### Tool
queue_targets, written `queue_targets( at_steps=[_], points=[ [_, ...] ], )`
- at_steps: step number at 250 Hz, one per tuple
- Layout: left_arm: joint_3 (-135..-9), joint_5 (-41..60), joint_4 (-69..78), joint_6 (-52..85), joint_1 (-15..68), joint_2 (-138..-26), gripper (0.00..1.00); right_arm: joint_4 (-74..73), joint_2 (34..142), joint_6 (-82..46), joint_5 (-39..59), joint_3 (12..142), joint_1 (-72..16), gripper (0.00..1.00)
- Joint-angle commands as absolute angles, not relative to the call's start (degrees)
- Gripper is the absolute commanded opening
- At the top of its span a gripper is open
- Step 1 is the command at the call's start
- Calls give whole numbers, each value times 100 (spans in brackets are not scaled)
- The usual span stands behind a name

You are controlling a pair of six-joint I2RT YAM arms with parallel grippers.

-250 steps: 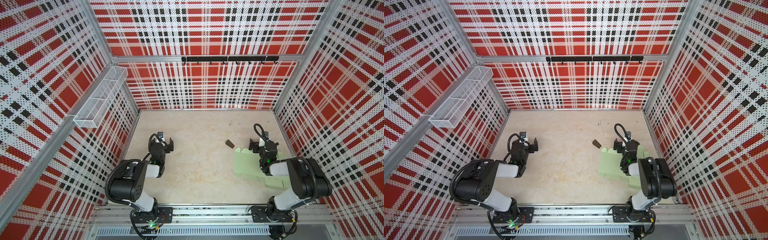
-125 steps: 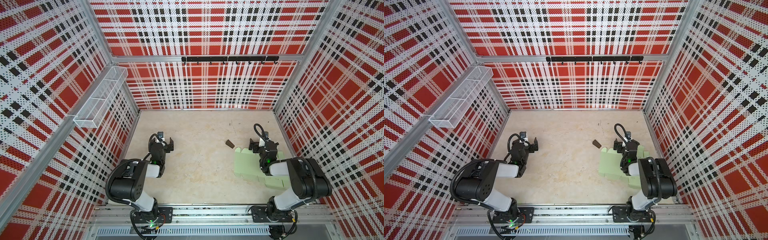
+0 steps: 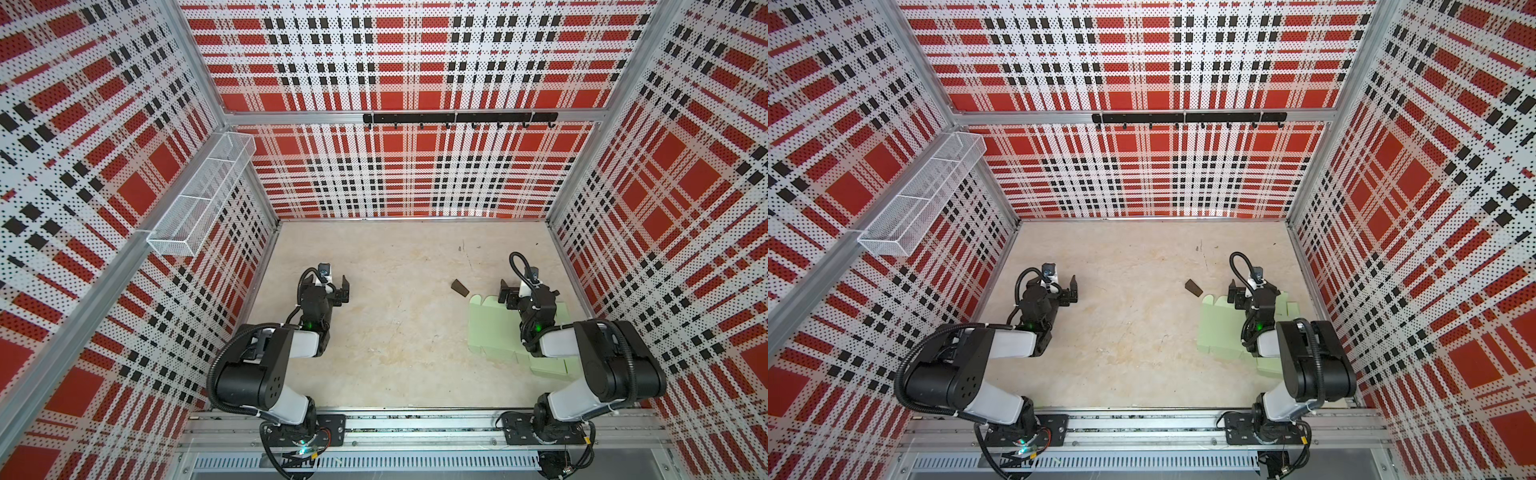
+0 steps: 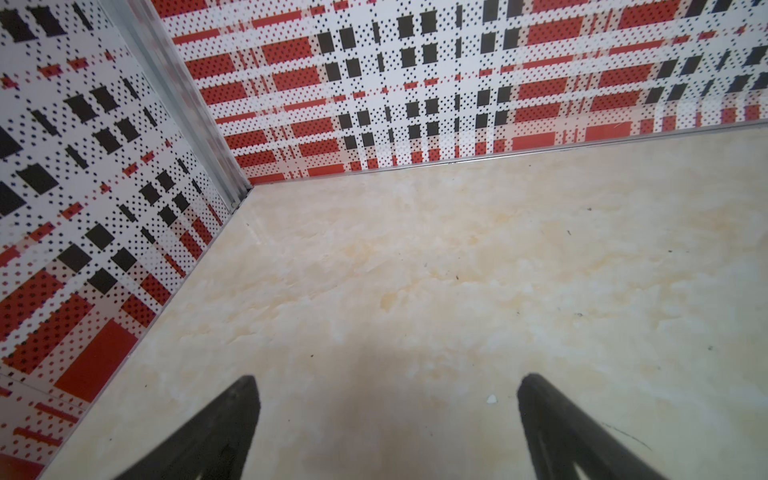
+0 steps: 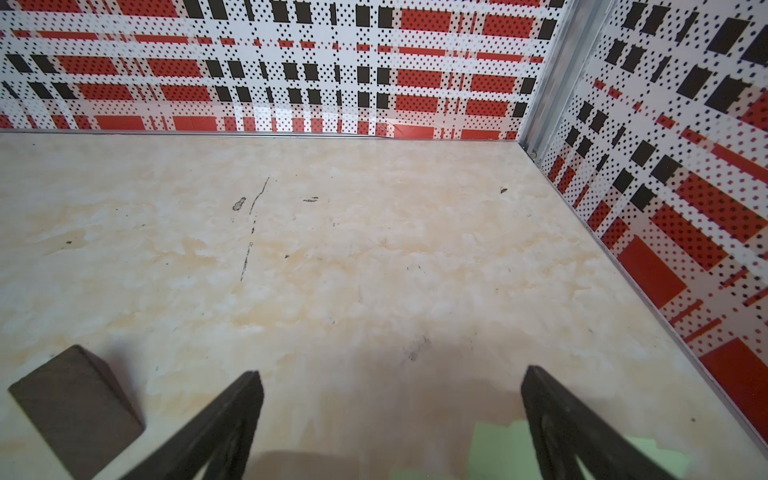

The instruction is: Fold the paper box

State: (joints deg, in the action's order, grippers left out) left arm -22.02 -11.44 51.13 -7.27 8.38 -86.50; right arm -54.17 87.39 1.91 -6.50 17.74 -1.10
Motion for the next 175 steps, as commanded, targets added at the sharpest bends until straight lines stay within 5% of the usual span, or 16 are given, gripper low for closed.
queue_targets(
  at_steps=[1,46,91,175],
  points=[
    [-2628,-1109,4182,-1210,1217,-8317,99,-5697,8228,187,-662,1690,-134,100],
    [-4372,-1623,1623,-1739,2118,-8300,100,-3448,7278,-92,-576,2285,-124,100],
    [-6407,-1446,-866,-856,2887,-8716,99,-794,6944,-808,-399,3519,-93,100],
    [-8124,-726,-2531,682,3931,-10014,99,2046,7206,-1868,403,4751,986,100]
  ],
)
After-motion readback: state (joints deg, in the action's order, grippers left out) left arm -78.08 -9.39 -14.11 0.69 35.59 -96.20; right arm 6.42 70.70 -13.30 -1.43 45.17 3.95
